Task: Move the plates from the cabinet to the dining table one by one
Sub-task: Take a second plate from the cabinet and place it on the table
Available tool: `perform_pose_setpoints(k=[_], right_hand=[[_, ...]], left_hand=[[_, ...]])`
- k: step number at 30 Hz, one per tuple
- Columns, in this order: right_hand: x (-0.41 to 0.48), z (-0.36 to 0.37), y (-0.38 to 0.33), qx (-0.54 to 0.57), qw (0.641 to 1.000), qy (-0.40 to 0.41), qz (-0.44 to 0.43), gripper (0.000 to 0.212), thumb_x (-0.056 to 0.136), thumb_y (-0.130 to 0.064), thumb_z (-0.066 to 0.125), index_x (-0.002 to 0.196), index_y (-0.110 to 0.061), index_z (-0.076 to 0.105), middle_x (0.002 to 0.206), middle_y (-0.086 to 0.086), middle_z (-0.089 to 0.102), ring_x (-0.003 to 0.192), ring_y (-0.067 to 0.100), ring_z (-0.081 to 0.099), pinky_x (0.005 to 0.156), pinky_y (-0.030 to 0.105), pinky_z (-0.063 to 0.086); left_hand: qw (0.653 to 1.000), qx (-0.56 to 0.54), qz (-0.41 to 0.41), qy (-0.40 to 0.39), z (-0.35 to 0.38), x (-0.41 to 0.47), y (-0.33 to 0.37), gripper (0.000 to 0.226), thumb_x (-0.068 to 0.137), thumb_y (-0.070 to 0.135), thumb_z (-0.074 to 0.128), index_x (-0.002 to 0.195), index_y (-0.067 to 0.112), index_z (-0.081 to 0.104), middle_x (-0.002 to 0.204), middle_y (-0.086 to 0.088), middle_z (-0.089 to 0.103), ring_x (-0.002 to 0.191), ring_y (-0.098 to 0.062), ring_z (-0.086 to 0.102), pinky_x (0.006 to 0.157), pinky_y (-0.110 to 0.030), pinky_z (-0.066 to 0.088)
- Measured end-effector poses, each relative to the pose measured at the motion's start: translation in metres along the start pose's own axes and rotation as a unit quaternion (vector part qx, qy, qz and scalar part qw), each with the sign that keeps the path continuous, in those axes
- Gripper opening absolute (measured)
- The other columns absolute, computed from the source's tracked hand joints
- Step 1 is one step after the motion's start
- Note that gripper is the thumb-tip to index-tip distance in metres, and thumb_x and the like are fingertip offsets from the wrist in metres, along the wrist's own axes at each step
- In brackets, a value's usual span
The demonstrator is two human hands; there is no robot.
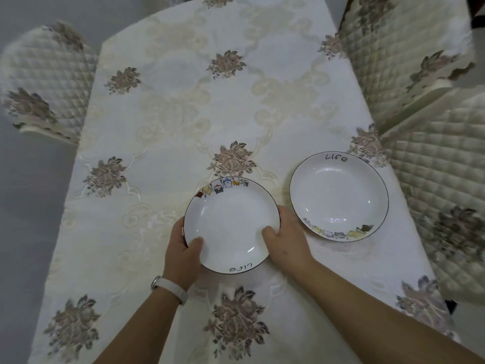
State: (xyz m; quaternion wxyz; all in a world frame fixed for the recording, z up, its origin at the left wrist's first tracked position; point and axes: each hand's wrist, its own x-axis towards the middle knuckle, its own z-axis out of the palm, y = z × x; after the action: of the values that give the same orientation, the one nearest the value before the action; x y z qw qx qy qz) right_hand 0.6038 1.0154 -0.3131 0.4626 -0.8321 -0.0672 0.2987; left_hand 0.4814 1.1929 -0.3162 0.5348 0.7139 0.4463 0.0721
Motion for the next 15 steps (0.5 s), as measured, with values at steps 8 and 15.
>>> perform_pose_setpoints(k=[8,15], right_hand=[[0.031,0.014,0.002,-0.07,0.997,0.035,-0.008,0.042,0.087,-0.023,0.053,0.128,-0.017,0.047,0.105,0.006,0.066,0.094,0.028,0.06,0.082,0.041,0.051],[0.034,0.018,0.003,-0.066,0.996,0.056,-0.013,0.037,0.088,-0.019,0.051,0.124,-0.016,0.049,0.097,0.003,0.067,0.085,0.024,0.061,0.075,0.034,0.049]], left_hand=[[0.999,0.042,0.024,-0.002,0.004,0.039,-0.006,0.054,0.072,0.022,0.051,0.124,0.038,0.045,0.104,0.025,0.057,0.09,-0.005,0.057,0.07,-0.027,0.046],[0.992,0.117,0.043,0.013,0.005,0.044,-0.006,0.05,0.075,0.025,0.046,0.124,0.033,0.05,0.085,0.021,0.059,0.073,0.005,0.054,0.055,-0.017,0.038]])
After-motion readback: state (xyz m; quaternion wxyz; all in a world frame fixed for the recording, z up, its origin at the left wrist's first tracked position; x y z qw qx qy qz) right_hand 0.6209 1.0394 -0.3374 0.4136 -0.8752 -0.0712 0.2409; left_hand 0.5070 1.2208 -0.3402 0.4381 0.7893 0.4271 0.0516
